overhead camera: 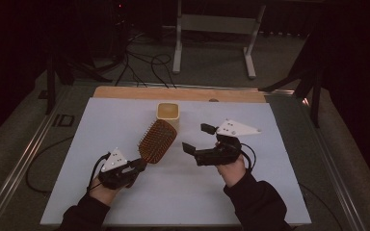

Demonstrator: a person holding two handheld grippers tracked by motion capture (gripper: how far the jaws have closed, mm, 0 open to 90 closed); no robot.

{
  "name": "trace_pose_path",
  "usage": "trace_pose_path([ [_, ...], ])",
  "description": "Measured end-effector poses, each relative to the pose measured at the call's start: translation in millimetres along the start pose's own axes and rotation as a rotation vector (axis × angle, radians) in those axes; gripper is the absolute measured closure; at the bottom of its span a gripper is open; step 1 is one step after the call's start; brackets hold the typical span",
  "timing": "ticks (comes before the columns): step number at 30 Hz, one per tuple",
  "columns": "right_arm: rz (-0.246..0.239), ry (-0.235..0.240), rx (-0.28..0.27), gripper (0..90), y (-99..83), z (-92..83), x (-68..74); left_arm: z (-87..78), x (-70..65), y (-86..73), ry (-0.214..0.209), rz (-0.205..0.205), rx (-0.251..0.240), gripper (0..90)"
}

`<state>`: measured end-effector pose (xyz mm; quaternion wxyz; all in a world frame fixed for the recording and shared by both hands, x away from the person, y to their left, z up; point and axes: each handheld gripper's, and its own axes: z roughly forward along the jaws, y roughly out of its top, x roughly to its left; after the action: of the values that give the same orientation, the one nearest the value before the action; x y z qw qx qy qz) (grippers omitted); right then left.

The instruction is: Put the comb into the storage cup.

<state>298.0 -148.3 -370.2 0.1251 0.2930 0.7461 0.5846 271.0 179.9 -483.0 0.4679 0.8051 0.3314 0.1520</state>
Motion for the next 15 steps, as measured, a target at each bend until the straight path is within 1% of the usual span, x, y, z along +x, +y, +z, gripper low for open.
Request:
trace_pose_path([
  [3,0.032,0.022,0.001,8.6,2.9,10.9,-2.4,-1.2,-0.2,0.9,0.000,0.001,-0.011,73.9],
  [5,0.044,0.022,0.011,8.6,4.1,18.1,-3.6,-2.1,-0.3,1.1,-0.002,0.005,-0.018,73.9],
  [8,0.076,0.034,0.022,8.6,4.2,28.1,-4.8,-2.8,-0.5,1.2,-0.001,0.009,-0.023,73.9],
  [10,0.116,0.052,0.025,8.6,3.4,34.2,-5.9,-2.9,-0.2,1.3,-0.006,0.006,-0.028,73.9],
  [11,0.128,0.056,0.028,8.6,2.9,37.2,-6.3,-3.0,-0.2,1.3,-0.006,0.008,-0.030,73.9],
  [12,0.131,0.064,0.030,8.5,2.4,39.8,-6.4,-3.1,-0.5,1.3,-0.006,0.006,-0.034,73.9],
  [13,0.128,0.067,0.027,8.6,1.7,42.3,-6.1,-3.3,0.0,1.5,-0.018,0.003,-0.035,73.9],
  [14,0.126,0.060,0.022,8.6,1.0,44.5,-5.7,-3.3,0.0,1.5,-0.018,0.003,-0.035,73.9],
  [15,0.128,0.054,0.017,8.6,0.4,46.4,-5.9,-3.7,-0.5,1.7,-0.017,0.013,-0.038,73.9],
])
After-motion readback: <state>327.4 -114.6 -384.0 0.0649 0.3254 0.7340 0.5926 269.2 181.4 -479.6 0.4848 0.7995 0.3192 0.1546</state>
